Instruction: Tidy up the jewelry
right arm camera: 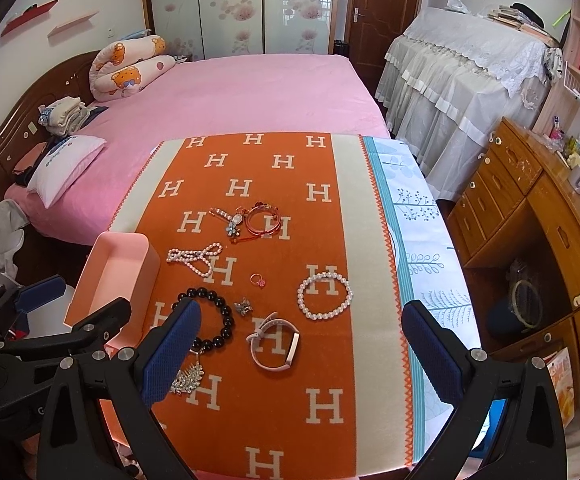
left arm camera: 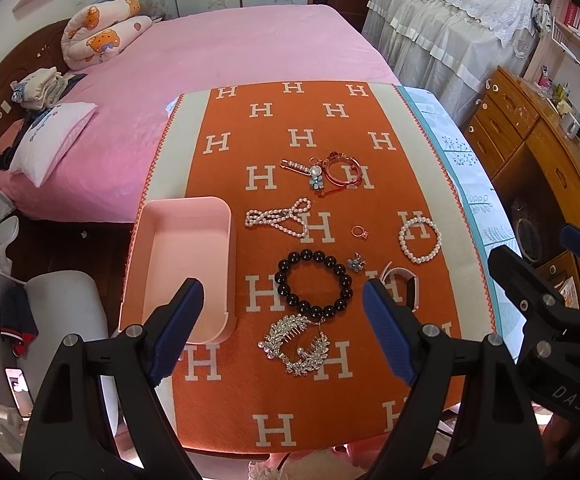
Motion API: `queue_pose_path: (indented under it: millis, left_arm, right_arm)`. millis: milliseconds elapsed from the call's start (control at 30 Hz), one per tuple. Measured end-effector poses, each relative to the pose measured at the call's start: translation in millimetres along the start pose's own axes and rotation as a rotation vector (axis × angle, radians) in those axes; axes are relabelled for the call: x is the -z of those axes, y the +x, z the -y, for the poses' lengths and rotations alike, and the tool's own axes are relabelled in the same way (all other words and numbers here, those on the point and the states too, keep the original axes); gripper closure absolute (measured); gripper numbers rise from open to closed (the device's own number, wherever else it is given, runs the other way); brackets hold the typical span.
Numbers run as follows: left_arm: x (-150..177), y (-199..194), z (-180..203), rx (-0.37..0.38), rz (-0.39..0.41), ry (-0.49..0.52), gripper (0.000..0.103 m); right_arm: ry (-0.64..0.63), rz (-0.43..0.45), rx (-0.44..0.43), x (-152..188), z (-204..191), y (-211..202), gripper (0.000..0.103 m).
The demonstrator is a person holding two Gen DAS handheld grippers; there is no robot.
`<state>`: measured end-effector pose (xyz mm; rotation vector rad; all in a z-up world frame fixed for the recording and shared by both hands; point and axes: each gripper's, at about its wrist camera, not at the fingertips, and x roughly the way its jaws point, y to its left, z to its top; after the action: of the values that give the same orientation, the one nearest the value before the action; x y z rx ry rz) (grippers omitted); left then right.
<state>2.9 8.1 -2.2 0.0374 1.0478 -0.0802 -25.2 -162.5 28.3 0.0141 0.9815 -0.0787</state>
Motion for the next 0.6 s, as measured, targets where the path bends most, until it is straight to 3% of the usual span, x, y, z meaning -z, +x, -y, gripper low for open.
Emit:
queue_pose_path:
  millis: [600]
  left_arm:
    - [-5, 4, -10, 0.016, 0.011, 0.022, 0.023]
  right_arm:
    - [-0.002, 0.004, 0.006, -3, -3, -5, 0.001]
